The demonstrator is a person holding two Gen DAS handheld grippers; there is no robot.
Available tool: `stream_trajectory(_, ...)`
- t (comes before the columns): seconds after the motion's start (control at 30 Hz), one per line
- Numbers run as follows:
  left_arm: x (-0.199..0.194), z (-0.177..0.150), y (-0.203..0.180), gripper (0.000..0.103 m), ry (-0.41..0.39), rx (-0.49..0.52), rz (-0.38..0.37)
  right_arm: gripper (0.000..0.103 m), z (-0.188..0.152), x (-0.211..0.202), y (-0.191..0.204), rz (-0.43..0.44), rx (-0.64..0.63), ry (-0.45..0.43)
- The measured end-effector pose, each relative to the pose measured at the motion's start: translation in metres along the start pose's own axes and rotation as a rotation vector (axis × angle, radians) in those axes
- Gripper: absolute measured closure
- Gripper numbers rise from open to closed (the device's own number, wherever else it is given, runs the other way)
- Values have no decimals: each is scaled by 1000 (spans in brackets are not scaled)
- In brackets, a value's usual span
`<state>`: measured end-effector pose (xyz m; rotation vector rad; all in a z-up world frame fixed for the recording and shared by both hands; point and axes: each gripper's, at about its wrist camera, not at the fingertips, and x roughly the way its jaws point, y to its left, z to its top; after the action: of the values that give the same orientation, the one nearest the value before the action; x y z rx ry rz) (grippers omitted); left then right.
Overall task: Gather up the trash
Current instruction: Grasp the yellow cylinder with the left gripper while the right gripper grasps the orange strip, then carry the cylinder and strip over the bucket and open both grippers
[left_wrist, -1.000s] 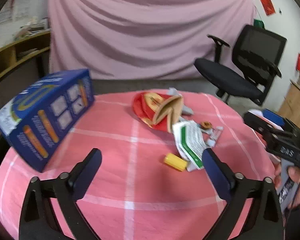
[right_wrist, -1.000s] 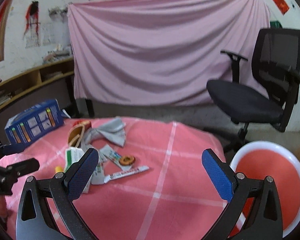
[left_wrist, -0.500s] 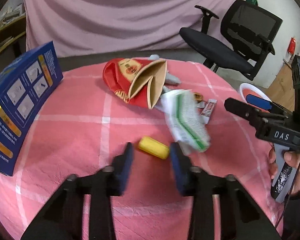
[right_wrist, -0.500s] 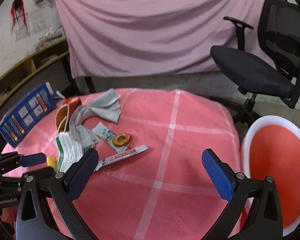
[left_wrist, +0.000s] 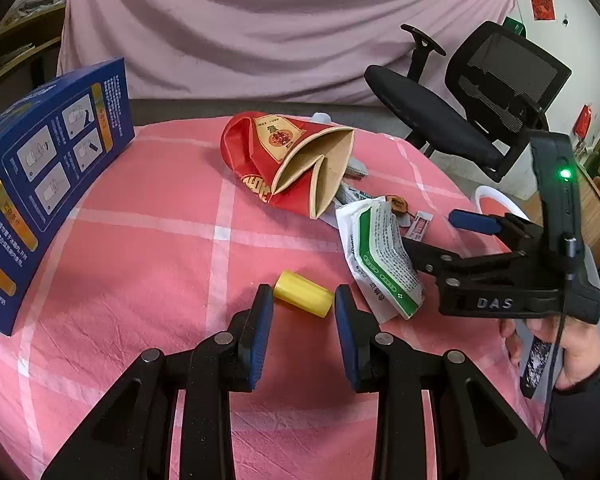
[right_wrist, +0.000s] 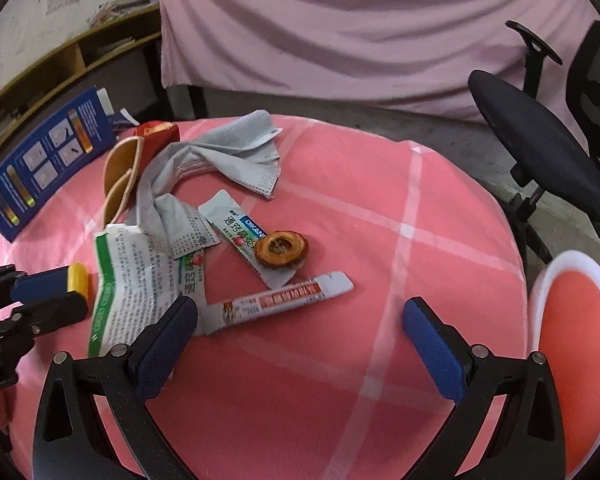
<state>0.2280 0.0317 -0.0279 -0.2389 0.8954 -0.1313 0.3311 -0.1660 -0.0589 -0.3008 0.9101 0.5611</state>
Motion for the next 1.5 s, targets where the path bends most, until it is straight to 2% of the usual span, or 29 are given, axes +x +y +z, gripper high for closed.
stream_trajectory(0.07,-2,0,0,76,1,0,1,3,1,2,-2,10,-1,4)
stream_trajectory(0.2,-3,0,1,76,1,-4,-3,29,0,-1,-10,10,29,-5)
stream_trajectory(0.53,0,3,4,76,0,-13,-16,56,-7,-12,-15,5,20,-26)
stream_trajectory(0.6,0,3,4,76,0,-12,-15,67,-7,-10,-14,19,21,-19)
stream_trajectory(0.73,0,3,4,76,1,-11,-13,79,-6,-9,-10,27,8,-18)
stream_trajectory(0.8,-1,2,3,76,0,-8,-9,92,-6,-10,-9,26,3,-21)
stream_trajectory(0.87,0,3,4,76,-2,-4,-8,96,-6,-11,-8,27,5,-27)
stream_trajectory(1.03,-1,2,1,76,-14,5,-1,98,-7,-20,-7,22,9,-72)
stream_trajectory(1.23,-13,-4,-10,76,-90,39,33,98,-9,-34,-1,5,-8,-149)
stream_trajectory(1.4,-5,-7,-14,76,-65,41,55,97,-6,-26,-2,14,-5,-117)
stream_trajectory(1.43,-4,-6,-13,76,-59,36,53,95,-6,-24,-4,12,-2,-108)
stream_trajectory(1.47,-2,-6,-14,76,-54,30,53,88,-6,-23,-4,15,1,-102)
stream_trajectory(1.5,0,-3,-14,76,-48,23,53,74,-5,-20,-5,29,7,-91)
